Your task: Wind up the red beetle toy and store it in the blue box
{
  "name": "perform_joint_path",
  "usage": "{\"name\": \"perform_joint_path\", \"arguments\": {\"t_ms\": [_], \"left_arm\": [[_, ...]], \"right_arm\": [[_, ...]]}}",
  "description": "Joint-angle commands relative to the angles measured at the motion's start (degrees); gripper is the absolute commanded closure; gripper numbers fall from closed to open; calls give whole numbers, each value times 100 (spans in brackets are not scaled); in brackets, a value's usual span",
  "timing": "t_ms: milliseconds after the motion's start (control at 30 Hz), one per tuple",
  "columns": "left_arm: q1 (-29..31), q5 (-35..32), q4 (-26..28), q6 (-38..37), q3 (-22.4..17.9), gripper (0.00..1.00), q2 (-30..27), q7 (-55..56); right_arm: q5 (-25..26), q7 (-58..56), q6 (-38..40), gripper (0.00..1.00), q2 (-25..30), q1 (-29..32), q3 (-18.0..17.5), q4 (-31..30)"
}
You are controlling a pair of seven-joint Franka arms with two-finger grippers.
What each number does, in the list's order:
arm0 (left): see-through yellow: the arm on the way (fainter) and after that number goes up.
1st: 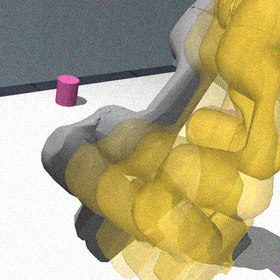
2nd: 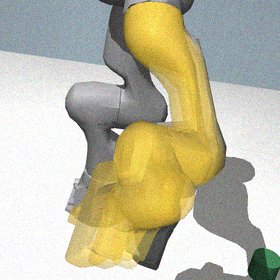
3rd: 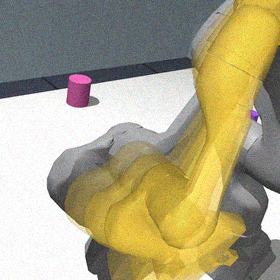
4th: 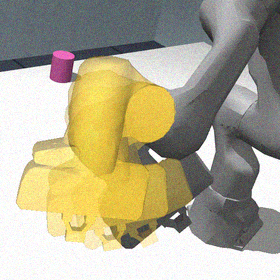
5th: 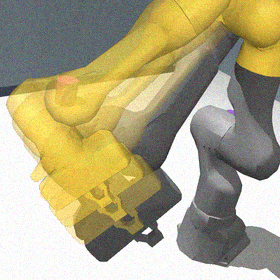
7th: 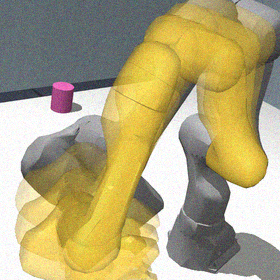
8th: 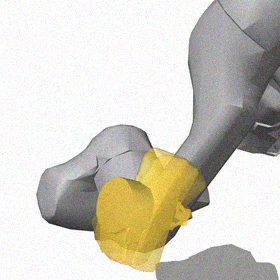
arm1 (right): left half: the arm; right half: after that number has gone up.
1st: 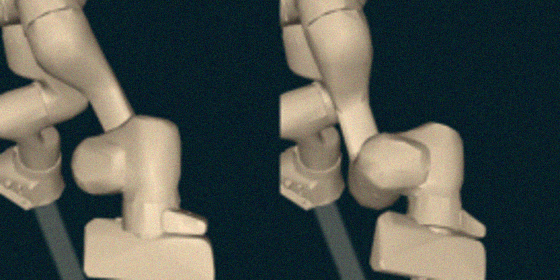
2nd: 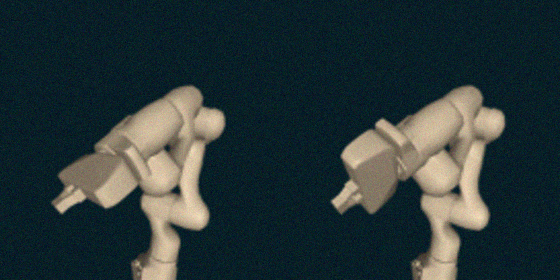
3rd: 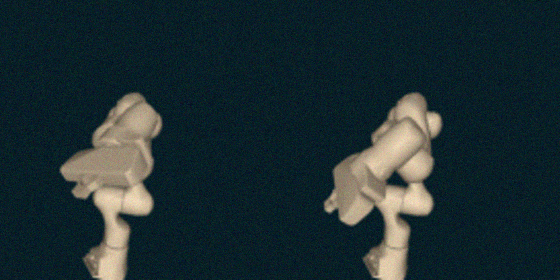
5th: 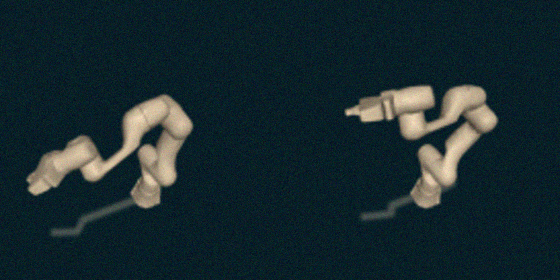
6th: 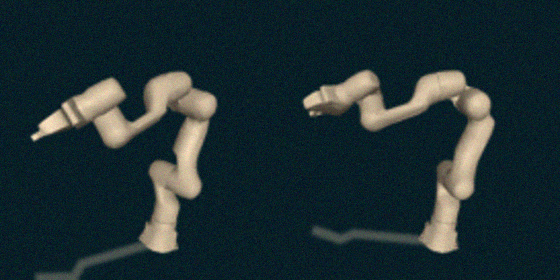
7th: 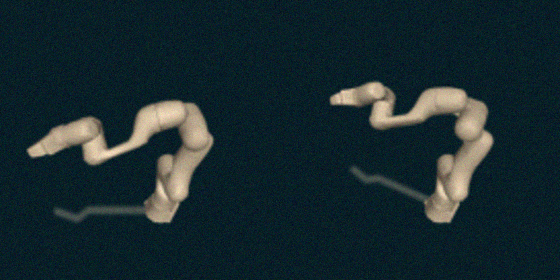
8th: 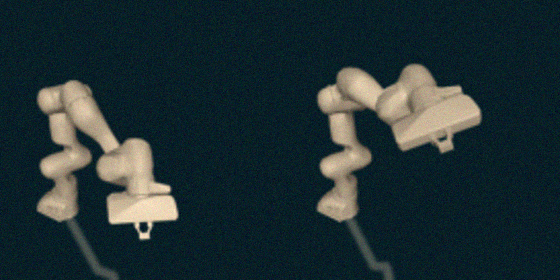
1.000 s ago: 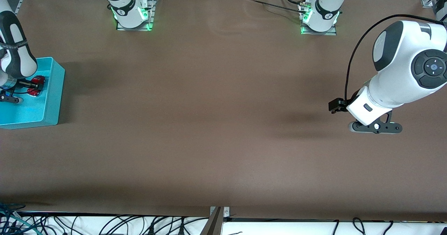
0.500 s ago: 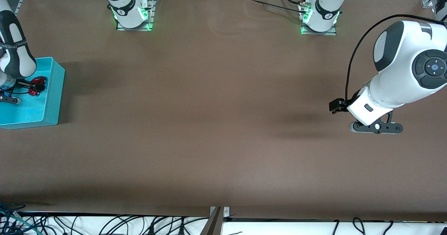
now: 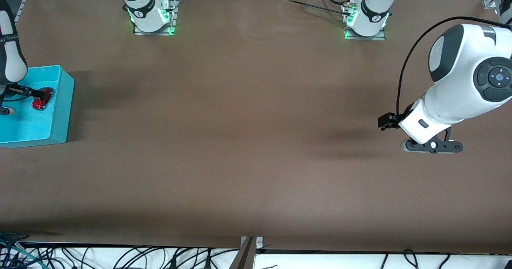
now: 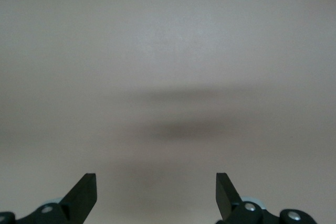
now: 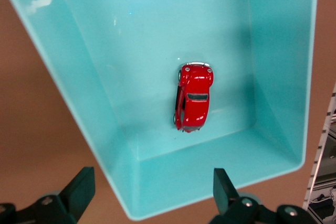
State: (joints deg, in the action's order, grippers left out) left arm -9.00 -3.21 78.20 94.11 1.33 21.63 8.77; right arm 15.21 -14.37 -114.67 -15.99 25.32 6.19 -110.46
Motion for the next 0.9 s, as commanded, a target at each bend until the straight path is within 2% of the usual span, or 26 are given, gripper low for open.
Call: {"name": "perform_joint_path", "arguments": {"t_ms": [0, 167, 400, 733, 867], "left_arm": [[4, 154, -24, -34, -45, 0, -18, -25], [4, 163, -24, -34, -45, 0, -18, -25], [13, 154, -24, -34, -45, 0, -18, -25], [13, 163, -24, -34, -45, 0, -18, -25], [13, 163, -24, -34, -45, 0, -18, -25]], "right_arm": [[149, 110, 401, 0, 518, 78, -223, -55], [140, 145, 594, 0, 799, 78, -452, -63], [105, 769, 841, 0, 1230, 35, -689, -98], [-27, 787, 902, 0, 1696, -97, -778, -134], [-325, 796, 1025, 0, 1845, -194, -778, -125]]}}
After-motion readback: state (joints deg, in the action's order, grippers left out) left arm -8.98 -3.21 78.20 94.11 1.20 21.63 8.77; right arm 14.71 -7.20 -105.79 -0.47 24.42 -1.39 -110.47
